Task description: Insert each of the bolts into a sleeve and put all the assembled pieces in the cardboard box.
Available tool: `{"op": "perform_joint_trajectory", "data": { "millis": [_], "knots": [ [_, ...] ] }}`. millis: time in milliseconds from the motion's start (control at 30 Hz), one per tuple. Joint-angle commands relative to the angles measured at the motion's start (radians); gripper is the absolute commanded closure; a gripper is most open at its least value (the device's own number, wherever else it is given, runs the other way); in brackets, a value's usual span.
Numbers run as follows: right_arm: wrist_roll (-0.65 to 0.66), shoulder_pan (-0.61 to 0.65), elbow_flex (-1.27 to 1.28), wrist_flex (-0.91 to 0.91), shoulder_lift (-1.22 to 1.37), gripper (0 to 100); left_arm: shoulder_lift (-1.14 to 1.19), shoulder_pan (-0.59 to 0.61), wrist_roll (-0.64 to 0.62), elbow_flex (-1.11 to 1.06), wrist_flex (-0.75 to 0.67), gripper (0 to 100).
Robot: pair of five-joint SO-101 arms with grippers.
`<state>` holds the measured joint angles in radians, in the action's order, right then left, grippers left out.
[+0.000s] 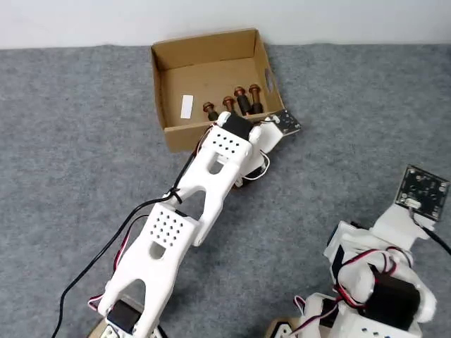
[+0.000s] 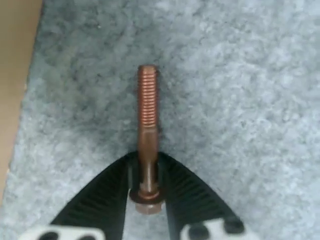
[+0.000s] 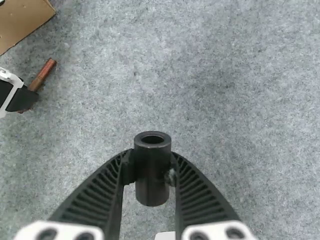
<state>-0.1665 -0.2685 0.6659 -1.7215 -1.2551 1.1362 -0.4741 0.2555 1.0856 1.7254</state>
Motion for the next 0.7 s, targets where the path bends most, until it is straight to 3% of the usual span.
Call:
{"op": "perform_joint_trajectory", "data": {
  "millis": [0, 233, 667],
  "knots": [
    [-0.005, -0.010, -0.005, 0.019, 0.005, 99.1, -0.103, -0.020, -0.063, -0.031, 0.031, 100],
    [-0.005, -0.010, -0.005, 0.019, 0.005, 99.1, -0.376, -0.086, -0.173, -0.348, 0.031, 100],
    [-0.006, -0.008, -0.005, 0.019, 0.001, 99.1, -0.968, -0.083, -0.288, -1.007, 0.029, 100]
  ]
}}
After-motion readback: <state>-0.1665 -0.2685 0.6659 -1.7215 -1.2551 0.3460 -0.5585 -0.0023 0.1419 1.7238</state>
